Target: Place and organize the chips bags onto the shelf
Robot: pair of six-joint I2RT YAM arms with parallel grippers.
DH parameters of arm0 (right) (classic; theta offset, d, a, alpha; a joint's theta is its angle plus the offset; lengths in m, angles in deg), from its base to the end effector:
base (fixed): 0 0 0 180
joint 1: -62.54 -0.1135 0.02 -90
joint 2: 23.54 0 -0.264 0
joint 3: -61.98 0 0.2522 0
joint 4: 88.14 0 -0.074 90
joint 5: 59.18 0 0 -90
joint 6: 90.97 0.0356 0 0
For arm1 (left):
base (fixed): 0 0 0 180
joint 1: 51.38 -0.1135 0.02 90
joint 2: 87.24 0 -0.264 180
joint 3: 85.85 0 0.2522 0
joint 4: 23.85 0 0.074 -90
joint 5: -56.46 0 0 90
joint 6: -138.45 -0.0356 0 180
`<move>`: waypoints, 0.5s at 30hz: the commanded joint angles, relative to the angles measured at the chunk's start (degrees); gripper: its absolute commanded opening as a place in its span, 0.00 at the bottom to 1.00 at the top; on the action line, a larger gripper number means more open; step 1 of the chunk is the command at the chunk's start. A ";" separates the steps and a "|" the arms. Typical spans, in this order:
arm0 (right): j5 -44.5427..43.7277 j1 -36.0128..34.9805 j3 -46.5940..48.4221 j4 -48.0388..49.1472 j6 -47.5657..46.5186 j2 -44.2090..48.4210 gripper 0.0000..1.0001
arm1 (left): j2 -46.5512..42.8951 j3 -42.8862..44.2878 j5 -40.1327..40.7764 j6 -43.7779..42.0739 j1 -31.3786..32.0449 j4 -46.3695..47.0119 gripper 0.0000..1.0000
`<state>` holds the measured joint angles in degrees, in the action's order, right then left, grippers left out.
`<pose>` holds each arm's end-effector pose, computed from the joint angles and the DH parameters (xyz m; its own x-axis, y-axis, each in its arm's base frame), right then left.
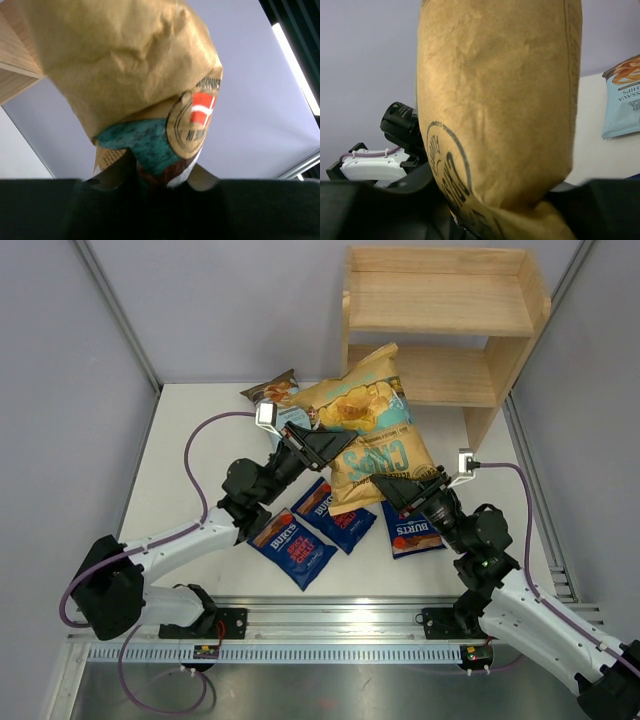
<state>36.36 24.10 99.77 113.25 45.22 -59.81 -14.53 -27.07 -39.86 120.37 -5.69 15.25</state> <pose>0.1232 0.1022 0.3190 -0.2857 0.6902 -0.6648 -0.6966 0.3268 0.6387 0.1965 -0.2069 0.3514 -0.6501 -0.6867 -0.3254 0.5247 -0.0960 -0.8458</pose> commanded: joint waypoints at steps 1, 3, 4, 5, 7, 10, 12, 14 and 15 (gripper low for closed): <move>-9.67 -0.15 -0.12 5.36 1.09 0.41 0.32 | -0.37 0.25 -4.57 1.82 0.54 9.28 0.33; -8.01 -0.15 0.40 6.07 -0.75 -0.98 0.27 | -1.07 -0.28 -4.92 -1.50 0.01 7.88 0.59; -6.70 -0.15 1.27 5.28 -1.45 -1.34 0.25 | -1.60 -0.37 -4.84 -2.91 -0.77 4.91 0.70; -6.42 -0.15 1.54 4.75 -1.98 -2.22 0.23 | -3.60 -0.45 -3.79 -4.49 -1.30 2.10 0.81; -7.38 0.03 1.81 3.09 -2.33 -2.66 0.21 | -6.68 -0.02 -0.98 -10.55 -2.79 -10.67 0.99; -9.75 1.25 0.93 1.41 -2.34 -3.45 0.19 | -13.63 2.09 11.04 -18.20 -4.11 -32.19 0.99; -10.19 2.83 -0.29 2.02 -0.68 -3.98 0.18 | -18.01 2.80 19.05 -22.06 -4.99 -39.82 0.99; -9.41 6.15 -1.00 4.30 2.04 -5.55 0.18 | -20.75 2.54 22.31 -24.71 -6.57 -45.37 0.99; -8.10 7.57 -1.00 4.74 2.93 -6.09 0.18 | -23.11 2.27 22.85 -26.99 -7.19 -46.78 0.99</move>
<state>30.05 28.10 98.59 111.87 45.40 -64.73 -32.85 -27.03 -26.95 103.08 -11.27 -18.80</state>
